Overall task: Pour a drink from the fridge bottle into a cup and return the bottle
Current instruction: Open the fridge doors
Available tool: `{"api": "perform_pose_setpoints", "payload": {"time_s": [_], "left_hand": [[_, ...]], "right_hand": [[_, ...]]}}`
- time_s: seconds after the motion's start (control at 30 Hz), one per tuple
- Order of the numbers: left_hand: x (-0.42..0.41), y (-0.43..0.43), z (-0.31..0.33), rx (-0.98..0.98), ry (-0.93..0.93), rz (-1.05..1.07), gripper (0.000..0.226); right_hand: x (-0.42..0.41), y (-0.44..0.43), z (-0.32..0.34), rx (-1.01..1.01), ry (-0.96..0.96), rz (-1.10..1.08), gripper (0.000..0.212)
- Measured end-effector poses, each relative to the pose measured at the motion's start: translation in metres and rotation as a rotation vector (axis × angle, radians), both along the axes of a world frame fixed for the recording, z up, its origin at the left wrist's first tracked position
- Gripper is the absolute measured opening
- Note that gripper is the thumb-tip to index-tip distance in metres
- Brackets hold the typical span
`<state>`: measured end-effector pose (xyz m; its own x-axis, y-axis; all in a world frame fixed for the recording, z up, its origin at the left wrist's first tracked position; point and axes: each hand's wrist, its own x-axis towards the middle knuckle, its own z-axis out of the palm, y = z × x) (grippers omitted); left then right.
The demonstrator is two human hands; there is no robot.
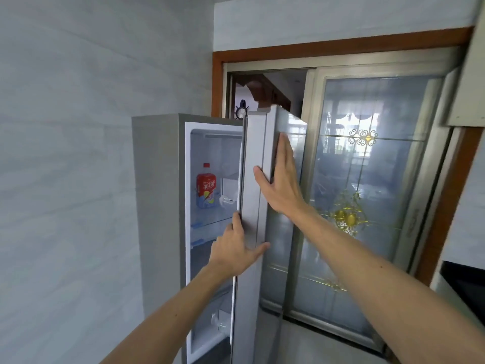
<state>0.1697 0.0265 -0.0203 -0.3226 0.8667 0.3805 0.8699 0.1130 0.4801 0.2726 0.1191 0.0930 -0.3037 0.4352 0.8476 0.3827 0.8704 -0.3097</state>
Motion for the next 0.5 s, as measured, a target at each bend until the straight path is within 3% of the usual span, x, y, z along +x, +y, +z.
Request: {"api": "perform_pose_setpoints", "payload": {"time_s": [0.13, 0.3, 0.5], "left_hand": [[0.038, 0.002, -0.001, 0.077, 0.006, -0.050, 0.110], [0.074, 0.011, -0.008, 0.161, 0.048, -0.169, 0.087], [0.116, 0.032, -0.003, 0.206, -0.092, -0.278, 0.084]], "right_hand": [[0.047, 0.003, 0.000, 0.012, -0.003, 0.000, 0.085], [0.109, 0.006, -0.001, 0.043, 0.004, -0.040, 0.076], [0.185, 0.023, -0.008, 0.056, 0.038, -0.122, 0.059]]}}
